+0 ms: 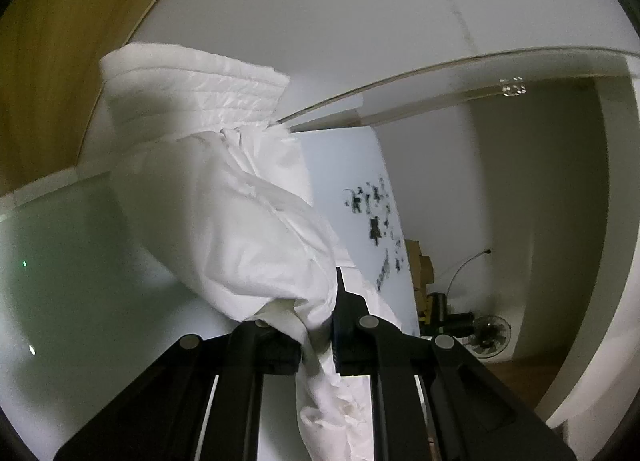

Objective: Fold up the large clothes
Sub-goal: 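Grasp the jacket sleeve cuff with the left tool and lift it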

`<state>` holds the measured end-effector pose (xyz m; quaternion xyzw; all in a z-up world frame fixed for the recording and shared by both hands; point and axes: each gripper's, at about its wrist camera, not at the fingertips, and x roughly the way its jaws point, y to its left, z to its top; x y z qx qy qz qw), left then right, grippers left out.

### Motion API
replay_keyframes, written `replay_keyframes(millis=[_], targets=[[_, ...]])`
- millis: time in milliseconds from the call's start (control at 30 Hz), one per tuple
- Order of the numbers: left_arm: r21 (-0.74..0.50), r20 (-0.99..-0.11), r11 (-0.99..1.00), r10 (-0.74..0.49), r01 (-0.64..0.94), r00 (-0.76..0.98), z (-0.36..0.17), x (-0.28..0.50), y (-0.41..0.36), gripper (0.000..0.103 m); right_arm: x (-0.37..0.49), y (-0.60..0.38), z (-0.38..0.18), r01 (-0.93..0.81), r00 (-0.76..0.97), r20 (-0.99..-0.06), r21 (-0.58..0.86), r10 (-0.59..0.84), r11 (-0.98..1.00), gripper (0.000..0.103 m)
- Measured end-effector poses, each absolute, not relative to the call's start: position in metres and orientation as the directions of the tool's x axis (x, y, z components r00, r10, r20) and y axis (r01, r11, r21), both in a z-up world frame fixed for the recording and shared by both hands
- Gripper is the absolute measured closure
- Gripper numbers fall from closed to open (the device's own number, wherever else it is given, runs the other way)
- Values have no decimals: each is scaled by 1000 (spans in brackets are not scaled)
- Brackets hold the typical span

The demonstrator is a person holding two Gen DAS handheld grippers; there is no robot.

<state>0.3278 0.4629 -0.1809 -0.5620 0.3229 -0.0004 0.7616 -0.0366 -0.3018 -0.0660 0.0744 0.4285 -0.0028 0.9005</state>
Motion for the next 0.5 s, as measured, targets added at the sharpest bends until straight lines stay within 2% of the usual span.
replay_keyframes(millis=[67,200,400,500], targets=[[-870,-462,357,-356,-339,812,-183,330,459,92,-35,-302,-67,72,629,-775,132,57,989,0],[-824,-488,466,-297,-321,821,-167,321,451,95,-31,-300,-67,81,621,-783,122,45,989,0],[-677,-453,704,-169,-214,875,-95,298,413,96,6,-297,-67,94,560,-828,96,27,991,0],[-622,-433,765,-158,-167,888,-65,288,392,96,48,-276,-53,64,549,-835,97,47,993,0]])
